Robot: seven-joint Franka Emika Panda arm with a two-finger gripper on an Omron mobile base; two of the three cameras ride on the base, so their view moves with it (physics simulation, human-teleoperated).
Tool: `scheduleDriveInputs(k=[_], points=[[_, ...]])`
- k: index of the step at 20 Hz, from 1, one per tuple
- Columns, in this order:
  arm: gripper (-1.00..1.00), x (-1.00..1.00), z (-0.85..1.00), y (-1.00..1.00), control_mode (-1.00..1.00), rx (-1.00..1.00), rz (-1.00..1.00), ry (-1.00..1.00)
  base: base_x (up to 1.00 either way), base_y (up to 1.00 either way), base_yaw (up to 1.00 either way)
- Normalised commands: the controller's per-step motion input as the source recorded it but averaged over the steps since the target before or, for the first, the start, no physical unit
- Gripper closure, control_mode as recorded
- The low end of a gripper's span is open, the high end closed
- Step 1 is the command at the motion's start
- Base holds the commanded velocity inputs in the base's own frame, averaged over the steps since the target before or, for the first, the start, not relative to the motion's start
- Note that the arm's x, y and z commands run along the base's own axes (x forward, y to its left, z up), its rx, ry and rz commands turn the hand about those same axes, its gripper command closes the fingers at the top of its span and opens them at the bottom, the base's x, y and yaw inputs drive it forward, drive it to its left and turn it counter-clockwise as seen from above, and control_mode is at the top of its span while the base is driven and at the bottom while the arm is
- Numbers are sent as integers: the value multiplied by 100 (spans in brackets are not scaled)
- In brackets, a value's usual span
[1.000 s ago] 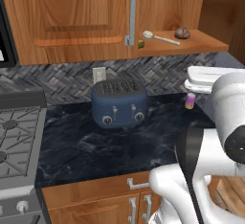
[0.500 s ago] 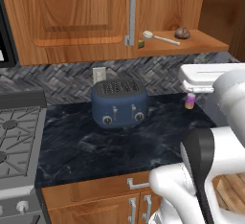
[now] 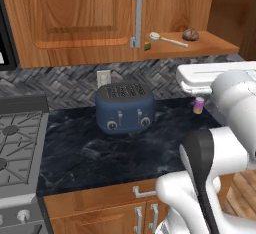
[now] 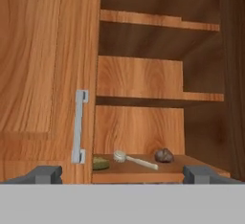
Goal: Pick the sponge and dish brush from the cabinet and place them on the counter.
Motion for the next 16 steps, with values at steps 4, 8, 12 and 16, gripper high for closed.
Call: scheduleDriveInputs(k=[4, 8, 12, 16], points=[[-100, 28, 0, 21, -100, 0, -2, 0, 0, 0, 0], [-100, 32, 0, 22, -100, 0, -1, 0, 0, 0, 0], [-100, 25, 0, 16, -100, 0, 2, 0, 0, 0, 0], [-100, 21, 0, 3, -100, 0, 8, 0, 0, 0, 0]])
